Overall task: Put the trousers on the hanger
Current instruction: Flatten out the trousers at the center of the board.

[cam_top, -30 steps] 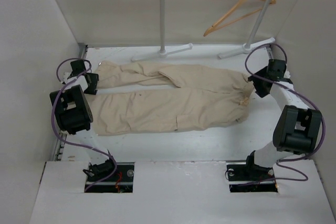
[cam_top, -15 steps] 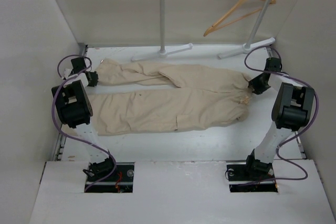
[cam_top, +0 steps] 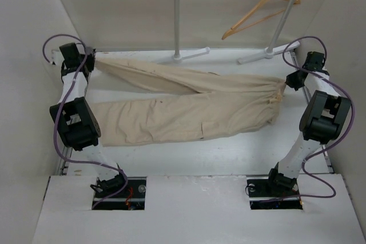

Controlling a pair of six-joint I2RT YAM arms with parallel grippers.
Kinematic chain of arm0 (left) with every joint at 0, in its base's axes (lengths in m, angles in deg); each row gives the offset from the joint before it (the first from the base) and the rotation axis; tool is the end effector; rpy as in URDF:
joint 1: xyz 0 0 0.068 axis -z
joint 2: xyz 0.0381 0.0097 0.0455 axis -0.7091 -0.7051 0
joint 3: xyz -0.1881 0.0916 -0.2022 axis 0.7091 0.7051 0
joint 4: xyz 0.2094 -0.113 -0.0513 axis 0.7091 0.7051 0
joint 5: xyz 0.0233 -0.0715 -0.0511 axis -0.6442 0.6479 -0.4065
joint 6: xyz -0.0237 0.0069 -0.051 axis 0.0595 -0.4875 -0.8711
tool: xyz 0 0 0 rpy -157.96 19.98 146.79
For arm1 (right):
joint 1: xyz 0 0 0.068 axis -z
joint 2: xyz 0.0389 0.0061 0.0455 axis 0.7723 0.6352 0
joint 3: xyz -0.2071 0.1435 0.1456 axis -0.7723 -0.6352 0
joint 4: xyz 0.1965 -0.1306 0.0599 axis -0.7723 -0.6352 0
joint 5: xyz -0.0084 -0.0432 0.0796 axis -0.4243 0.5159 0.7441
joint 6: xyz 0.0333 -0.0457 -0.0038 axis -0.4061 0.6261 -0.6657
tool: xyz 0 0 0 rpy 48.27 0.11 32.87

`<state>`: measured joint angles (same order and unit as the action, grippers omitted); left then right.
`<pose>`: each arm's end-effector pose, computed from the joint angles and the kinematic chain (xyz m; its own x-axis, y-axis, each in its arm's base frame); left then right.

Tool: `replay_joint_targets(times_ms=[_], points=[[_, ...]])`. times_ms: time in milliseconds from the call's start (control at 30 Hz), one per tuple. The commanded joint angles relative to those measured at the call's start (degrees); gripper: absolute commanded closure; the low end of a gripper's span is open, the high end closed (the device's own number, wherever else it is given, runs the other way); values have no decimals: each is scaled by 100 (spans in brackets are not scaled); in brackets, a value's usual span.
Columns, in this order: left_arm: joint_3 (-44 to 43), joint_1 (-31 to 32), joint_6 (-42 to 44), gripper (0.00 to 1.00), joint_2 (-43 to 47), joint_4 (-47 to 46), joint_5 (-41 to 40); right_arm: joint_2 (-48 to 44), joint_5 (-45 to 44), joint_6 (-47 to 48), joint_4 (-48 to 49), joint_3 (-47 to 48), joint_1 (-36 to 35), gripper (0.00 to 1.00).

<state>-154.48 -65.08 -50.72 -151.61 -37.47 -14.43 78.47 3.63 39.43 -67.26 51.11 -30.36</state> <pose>0.4051 0.1445 0.2964 0.0727 -0.9157 -0.3952 -0.4971 0.3103 -0.8103 0.3854 -0.1427 0.2392 -0.2603 0.8635 -0.4320 0.7856 0.4495 0.4251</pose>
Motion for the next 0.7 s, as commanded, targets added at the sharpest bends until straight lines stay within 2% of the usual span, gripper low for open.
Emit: replay_joint_targets(times_ms=[0, 133, 233, 300, 433, 567, 667], points=[[-875, -43, -192, 99, 532, -456, 233, -312, -215, -83, 106, 352, 146, 99], [-1640, 54, -447, 99, 365, -262, 365, -452, -118, -275, 238, -7, 146, 99], [-1625, 116, -465, 98, 574, -489, 418, -891, -48, -504, 676, -674, 242, 99], [-995, 72, -421, 98, 899, -901, 331, -1076, 4, -636, 818, -1087, 374, 99], [938, -279, -412, 96, 1331, -1658, 172, -980, 259, -741, 853, -1432, 638, 98], [2311, -701, -447, 93, 946, -2054, 198, -822, 312, -733, 740, -1187, 647, 97], [2752, -877, -456, 86, 708, -2178, 330, -708, 278, -654, 512, -879, 629, 96]])
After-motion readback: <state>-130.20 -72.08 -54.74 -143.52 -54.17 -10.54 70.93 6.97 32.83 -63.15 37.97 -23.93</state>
